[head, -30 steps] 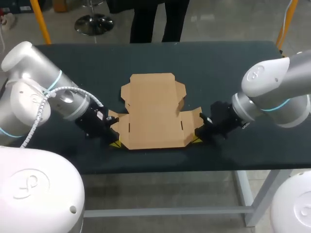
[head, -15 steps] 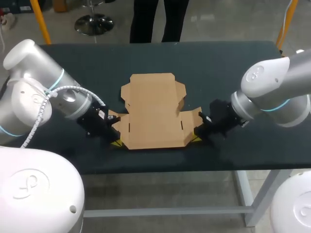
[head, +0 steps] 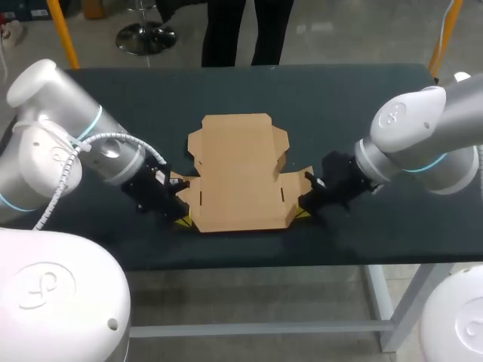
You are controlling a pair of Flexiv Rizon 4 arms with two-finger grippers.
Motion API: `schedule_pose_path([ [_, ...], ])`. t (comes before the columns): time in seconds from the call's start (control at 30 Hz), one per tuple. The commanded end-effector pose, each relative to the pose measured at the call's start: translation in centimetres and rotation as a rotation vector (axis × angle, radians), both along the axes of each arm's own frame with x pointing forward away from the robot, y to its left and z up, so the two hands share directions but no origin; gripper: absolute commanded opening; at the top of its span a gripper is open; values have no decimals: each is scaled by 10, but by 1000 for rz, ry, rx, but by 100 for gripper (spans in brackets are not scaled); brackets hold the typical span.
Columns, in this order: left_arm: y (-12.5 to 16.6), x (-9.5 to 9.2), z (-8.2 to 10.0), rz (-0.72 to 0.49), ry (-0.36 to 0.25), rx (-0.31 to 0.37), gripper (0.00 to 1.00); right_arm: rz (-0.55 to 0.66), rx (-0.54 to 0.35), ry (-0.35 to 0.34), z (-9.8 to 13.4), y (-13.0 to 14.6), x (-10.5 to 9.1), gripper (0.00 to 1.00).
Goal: Assemble the packaging by folding the flat box into shape, placing the metal phone stand inside, and closing the box properly
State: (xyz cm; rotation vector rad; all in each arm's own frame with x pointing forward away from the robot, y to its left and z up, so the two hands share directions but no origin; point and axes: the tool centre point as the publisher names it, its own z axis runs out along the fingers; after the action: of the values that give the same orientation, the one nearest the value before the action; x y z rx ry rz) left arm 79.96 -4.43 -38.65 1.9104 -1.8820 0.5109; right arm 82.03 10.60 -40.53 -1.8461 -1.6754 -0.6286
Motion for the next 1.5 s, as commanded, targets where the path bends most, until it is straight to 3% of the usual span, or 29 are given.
schedule_pose_path([
  [0.03,-3,0,0,-3,2,9,0,1,-5,2,0,1,1,0],
  [1.5,-19,-1,0,-49,1,21,0,40,-32,-2,1,15,-1,0],
])
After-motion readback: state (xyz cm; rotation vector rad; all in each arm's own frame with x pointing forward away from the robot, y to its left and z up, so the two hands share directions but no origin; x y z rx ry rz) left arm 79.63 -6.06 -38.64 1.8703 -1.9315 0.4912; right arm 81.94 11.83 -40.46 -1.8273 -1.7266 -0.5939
